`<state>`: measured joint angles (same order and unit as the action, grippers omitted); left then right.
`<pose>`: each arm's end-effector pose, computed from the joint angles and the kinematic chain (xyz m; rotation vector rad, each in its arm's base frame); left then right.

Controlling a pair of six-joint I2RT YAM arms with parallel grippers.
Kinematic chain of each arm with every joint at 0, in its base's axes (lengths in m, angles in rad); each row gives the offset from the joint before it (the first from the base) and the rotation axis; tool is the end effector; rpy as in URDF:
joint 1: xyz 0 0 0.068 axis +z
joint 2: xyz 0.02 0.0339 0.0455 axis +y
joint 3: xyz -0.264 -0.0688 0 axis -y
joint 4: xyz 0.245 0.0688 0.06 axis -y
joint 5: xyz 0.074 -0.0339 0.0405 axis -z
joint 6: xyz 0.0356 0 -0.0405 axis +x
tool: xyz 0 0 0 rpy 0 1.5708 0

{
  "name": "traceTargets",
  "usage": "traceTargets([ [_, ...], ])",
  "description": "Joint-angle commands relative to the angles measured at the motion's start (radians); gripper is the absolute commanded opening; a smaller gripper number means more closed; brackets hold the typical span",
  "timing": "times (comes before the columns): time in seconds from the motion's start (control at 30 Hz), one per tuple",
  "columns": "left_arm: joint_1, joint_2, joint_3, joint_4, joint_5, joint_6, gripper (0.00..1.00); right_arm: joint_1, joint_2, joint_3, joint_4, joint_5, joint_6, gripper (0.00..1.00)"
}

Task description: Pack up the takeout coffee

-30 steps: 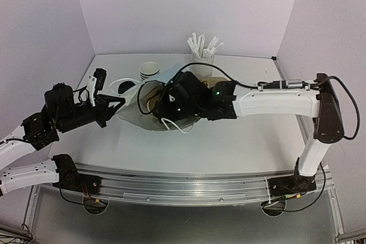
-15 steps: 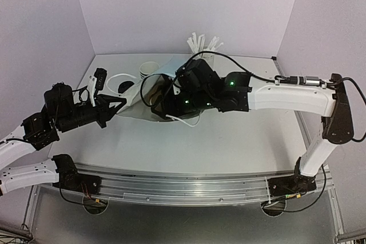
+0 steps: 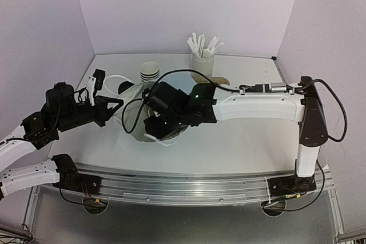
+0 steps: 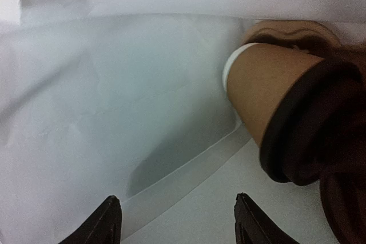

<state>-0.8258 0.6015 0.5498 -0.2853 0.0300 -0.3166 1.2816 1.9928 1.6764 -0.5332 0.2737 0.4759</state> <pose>0.1033 -0.1136 0.2739 0.5216 1.9203 -0.7881 0.1379 0.4297 0.2538 -0.8382 2.2894 0.4929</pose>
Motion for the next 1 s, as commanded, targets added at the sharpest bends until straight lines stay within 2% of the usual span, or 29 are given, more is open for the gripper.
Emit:
traceTargets([
  [0.0,0.009,0.012,0.048,0.034,0.008,-0.022,0.00,0.109,0.088,0.139,-0.163,0.178,-0.207,0.67],
  [0.07,0.010,0.011,0.045,0.017,0.002,-0.016,0.00,0.133,0.087,0.151,-0.168,0.211,-0.248,0.68],
  [0.2,0.010,0.010,0.041,0.008,0.003,-0.007,0.00,0.136,0.034,0.167,-0.127,0.177,-0.267,0.68],
  [0.3,0.010,0.014,0.037,0.015,0.003,-0.003,0.00,0.139,-0.011,0.162,-0.031,0.152,-0.311,0.67],
  [0.37,0.010,0.014,0.037,0.016,0.003,-0.002,0.00,0.139,-0.057,0.108,0.094,0.135,-0.329,0.67],
  [0.47,0.010,0.010,0.044,0.007,0.000,-0.001,0.00,0.132,-0.157,-0.069,0.291,0.216,-0.291,0.64],
  [0.53,0.010,0.010,0.050,-0.001,-0.005,-0.001,0.00,0.121,-0.192,-0.139,0.334,0.326,-0.216,0.54],
  [0.6,0.010,0.012,0.054,-0.002,-0.004,-0.003,0.00,0.121,-0.189,-0.147,0.330,0.436,-0.151,0.50],
  [0.83,0.008,0.019,0.073,-0.011,-0.002,-0.003,0.00,0.098,-0.084,-0.095,0.322,0.530,-0.037,0.61],
  [0.97,0.007,0.016,0.068,-0.003,0.014,-0.020,0.00,0.033,-0.056,-0.109,0.308,0.471,0.045,0.68],
])
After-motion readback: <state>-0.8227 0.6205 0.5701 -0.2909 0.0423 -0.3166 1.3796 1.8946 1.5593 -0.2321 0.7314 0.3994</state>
